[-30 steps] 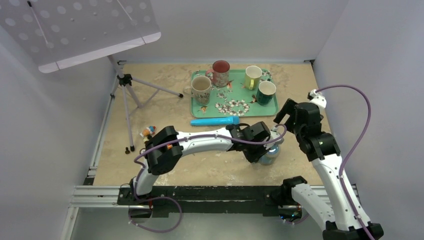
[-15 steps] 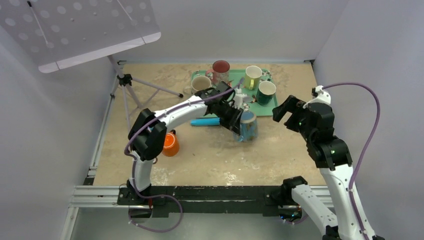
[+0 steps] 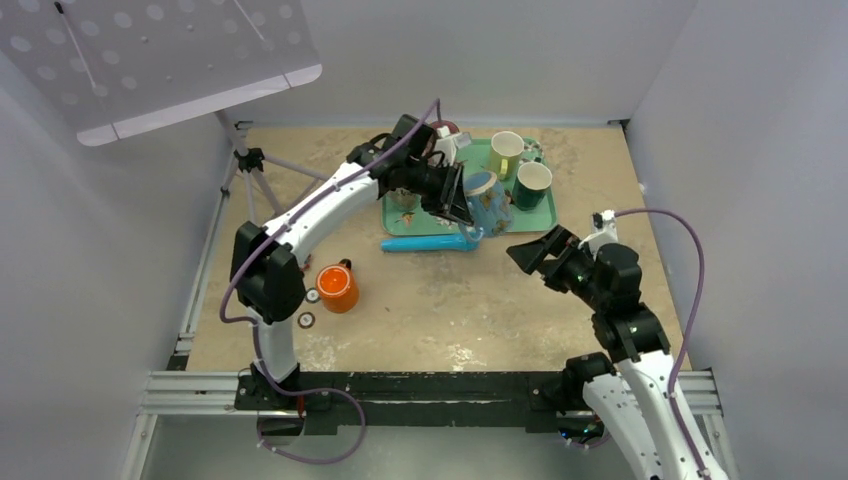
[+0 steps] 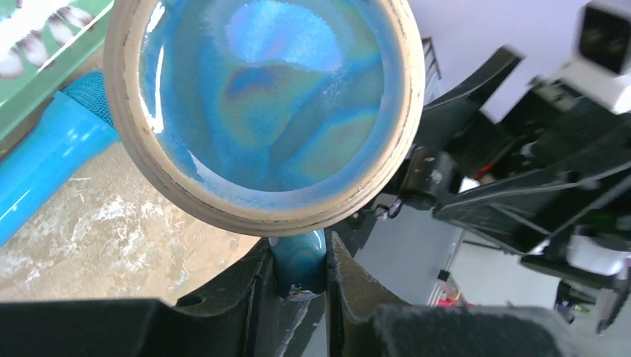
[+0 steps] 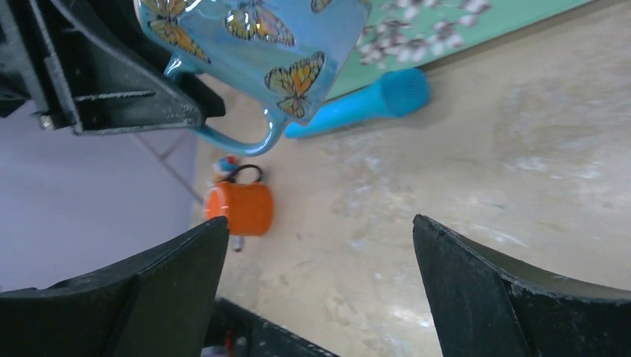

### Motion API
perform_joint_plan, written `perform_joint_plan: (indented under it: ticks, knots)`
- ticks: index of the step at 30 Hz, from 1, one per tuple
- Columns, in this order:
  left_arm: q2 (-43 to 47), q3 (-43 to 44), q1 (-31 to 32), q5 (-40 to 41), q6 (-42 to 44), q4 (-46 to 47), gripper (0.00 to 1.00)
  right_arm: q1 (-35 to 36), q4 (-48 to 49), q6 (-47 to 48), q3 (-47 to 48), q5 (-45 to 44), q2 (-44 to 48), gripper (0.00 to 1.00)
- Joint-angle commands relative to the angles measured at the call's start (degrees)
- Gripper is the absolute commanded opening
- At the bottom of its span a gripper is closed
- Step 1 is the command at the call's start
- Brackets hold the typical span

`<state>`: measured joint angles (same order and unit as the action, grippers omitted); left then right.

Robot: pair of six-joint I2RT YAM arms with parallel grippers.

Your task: Turn the mug right side up

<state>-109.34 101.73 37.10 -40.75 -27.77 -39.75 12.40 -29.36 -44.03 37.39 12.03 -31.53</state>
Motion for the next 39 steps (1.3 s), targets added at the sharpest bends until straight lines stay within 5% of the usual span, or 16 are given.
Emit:
perform_joint_plan:
  ticks: [1,10,18,23,24,25,27,28,33,39]
  knots:
    - [7.7,5.7,-1.6,-5.7,-5.9,2.2,0.00,-0.1,24.7,-13.6,-7.3,9.8,3.0,0.98]
    - [8.8,6.0,-1.3,-9.7,-12.7,4.8,0.00,-0.1,39.4,-20.0,-10.5,4.7,0.2,0.96]
    - [9.1,5.4,0.1,-12.7,-17.1,8.9,0.00,-0.1,59.3,-25.1,-9.1,10.4,-13.1,0.89]
    - [8.6,2.5,2.3,-15.0,-23.3,16.1,0.00,-0.1,63.5,-22.5,-2.7,11.6,-16.7,0.51]
    - [8.6,1.1,2.2,-15.9,-25.4,18.3,0.00,-0.1,62.3,-21.0,-0.8,11.6,-16.9,0.35]
    - [8.4,0.2,1.9,-16.2,-26.2,19.3,0.00,-0.1,60.8,-19.7,0.9,11.6,-17.1,0.06]
    - [8.3,-0.9,1.1,-15.8,-24.8,18.8,0.00,-0.1,56.4,-16.1,3.8,11.1,-17.5,0.00]
    - [8.3,-1.0,0.5,-14.9,-23.1,17.1,0.04,-0.1,53.1,-13.7,5.4,10.9,-17.6,0.00]
    - [9.9,1.0,-2.6,-3.1,-1.9,0.3,0.96,0.3,22.7,8.4,22.0,2.5,-23.3,0.00]
    - [15.8,3.4,-4.8,10.9,28.0,-15.1,1.00,7.5,-1.7,25.7,42.5,-9.3,-39.2,0.00]
